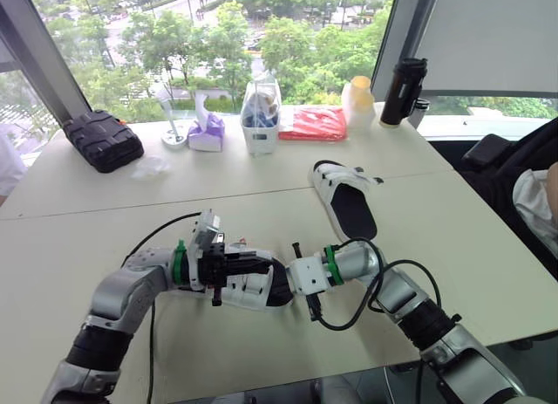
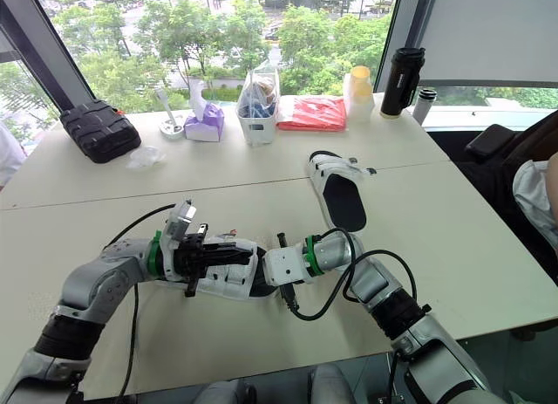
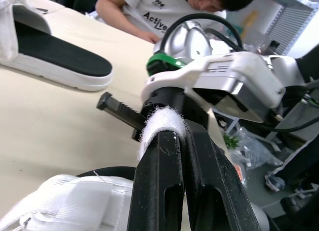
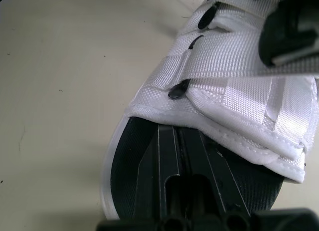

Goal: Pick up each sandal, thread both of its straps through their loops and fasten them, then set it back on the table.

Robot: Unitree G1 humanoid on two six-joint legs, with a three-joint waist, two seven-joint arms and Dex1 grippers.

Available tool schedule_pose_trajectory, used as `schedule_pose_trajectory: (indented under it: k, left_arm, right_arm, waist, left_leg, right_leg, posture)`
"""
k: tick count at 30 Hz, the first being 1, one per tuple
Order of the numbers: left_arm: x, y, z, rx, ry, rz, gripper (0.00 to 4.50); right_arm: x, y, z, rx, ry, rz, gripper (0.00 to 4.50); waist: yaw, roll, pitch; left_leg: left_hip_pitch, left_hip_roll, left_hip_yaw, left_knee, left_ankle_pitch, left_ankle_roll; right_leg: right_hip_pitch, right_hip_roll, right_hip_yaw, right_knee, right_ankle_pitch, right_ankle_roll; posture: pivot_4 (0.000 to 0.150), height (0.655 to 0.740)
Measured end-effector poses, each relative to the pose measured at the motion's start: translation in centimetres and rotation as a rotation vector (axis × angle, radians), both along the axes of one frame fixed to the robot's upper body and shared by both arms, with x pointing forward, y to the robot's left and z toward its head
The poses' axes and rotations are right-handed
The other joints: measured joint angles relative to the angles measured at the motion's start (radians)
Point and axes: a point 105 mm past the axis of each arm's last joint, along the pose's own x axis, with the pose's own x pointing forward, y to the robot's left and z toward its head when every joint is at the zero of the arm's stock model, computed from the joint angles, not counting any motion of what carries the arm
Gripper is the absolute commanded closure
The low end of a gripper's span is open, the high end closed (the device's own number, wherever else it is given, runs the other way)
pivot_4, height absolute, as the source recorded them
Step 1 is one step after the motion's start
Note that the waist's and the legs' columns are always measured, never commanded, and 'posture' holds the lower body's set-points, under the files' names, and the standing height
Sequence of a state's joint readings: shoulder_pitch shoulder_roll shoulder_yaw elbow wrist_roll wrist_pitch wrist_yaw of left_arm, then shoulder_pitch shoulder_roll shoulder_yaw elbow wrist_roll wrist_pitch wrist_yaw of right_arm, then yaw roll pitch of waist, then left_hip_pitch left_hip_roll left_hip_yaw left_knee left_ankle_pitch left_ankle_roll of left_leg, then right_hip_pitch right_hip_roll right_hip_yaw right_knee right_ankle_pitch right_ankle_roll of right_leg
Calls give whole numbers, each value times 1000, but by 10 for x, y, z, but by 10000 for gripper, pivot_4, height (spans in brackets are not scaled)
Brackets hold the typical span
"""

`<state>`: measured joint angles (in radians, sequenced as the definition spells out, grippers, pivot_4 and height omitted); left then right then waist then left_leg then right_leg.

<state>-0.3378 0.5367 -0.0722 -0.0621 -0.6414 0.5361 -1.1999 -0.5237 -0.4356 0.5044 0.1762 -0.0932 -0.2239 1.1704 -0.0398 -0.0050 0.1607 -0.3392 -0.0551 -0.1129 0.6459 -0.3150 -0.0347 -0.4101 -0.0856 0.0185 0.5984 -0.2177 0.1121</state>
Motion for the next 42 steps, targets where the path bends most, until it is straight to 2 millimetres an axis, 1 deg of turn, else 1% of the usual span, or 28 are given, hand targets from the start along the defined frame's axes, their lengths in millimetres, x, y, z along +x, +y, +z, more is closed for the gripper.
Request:
schedule_pose_trajectory:
  k: [6, 13, 14, 15, 16, 18, 22, 25, 32, 34, 37, 39, 42]
  left_arm:
    - [3, -2, -2, 20, -9, -5, 44341]
    - [7, -2, -5, 32, 49, 32, 44341]
    - [8, -2, -6, 34, 63, 42, 38346]
    - [8, -1, -6, 31, 78, 52, 35264]
    - [8, -1, -6, 28, 87, 58, 30794]
    - [8, -1, -5, 23, 97, 73, 19822]
    - [3, -4, -5, 16, 118, 68, 221]
    - [2, -7, -4, 10, 112, 79, 221]
    - [10, -11, -5, 2, 75, 146, 221]
    - [15, -12, 0, -9, 62, 161, 221]
    - [30, -5, 18, -21, 13, 207, 221]
    - [34, -5, 27, -25, -9, 207, 221]
    - [39, -4, 34, -43, 19, 196, 221]
  right_arm:
    - [0, 0, 0, 1, 0, -5, 45000]
    - [0, 0, 0, 2, 0, -6, 45000]
    - [0, 0, 0, 2, 1, -6, 45000]
    - [0, 0, 0, 2, 1, -6, 45000]
    - [1, 0, 0, 2, 1, -6, 45000]
    - [1, 0, 0, 3, 1, -5, 45000]
    - [1, 0, 0, 2, -1, -6, 45000]
    - [2, 0, 0, 0, 0, -8, 45000]
    - [3, 0, 0, 0, 2, -10, 45000]
    - [3, 0, 0, 0, 2, -11, 45000]
    - [3, 2, 1, 6, 2, -6, 45000]
    - [2, 4, 1, 9, 2, -1, 45000]
    - [1, 5, 1, 12, 3, 5, 45000]
  waist:
    - [2, 0, 0]
    - [1, 0, 0]
    - [1, 0, 0]
    - [1, 0, 0]
    - [1, 0, 0]
    - [0, 0, 0]
    - [1, 0, 0]
    - [2, 0, -1]
    - [5, 0, -1]
    - [8, 0, -1]
    - [6, 0, -1]
    - [-1, 0, -1]
    - [-5, 0, -1]
  left_leg:
    - [0, 0, 0, 0, 0, 0]
    - [1, 0, -1, 0, 0, 0]
    - [1, 0, -1, 0, 0, 0]
    - [1, 0, -1, 0, 0, 0]
    - [1, 0, -1, 0, 0, 0]
    - [1, 0, -1, 0, 0, 0]
    - [1, 0, -1, 0, 0, 0]
    - [2, 0, -1, 0, 0, 0]
    - [2, 0, -2, 1, 1, -2]
    - [2, 0, -2, 1, 1, -2]
    - [2, 0, -2, 1, 1, -2]
    - [2, 0, -2, 0, 1, -2]
    - [1, 0, -2, 0, 1, -2]
  right_leg:
    - [1, 0, 0, 0, 0, 0]
    - [1, 0, 0, 0, 0, 0]
    - [1, 0, 0, 0, 0, 0]
    - [1, 0, 0, 0, 0, 0]
    - [1, 0, 0, 0, 0, 0]
    - [1, 0, 0, 1, 0, 0]
    - [1, 0, 0, 1, 0, 0]
    - [3, 0, 0, 1, 0, 0]
    - [3, 0, -1, 1, 0, -1]
    - [3, 0, -1, 1, 0, -1]
    - [2, 0, -1, 1, 1, -1]
    - [2, 0, -1, 1, 1, 0]
    - [1, 0, -1, 1, 1, 0]
  posture:
    - [1500, 7400]
    - [1500, 7400]
    - [1500, 7400]
    - [1500, 7400]
    - [1500, 7400]
    - [1500, 7400]
    - [1500, 7400]
    - [1500, 7400]
    - [1500, 7400]
    - [1500, 7400]
    - [1500, 7400]
    - [1500, 7400]
    - [1500, 7400]
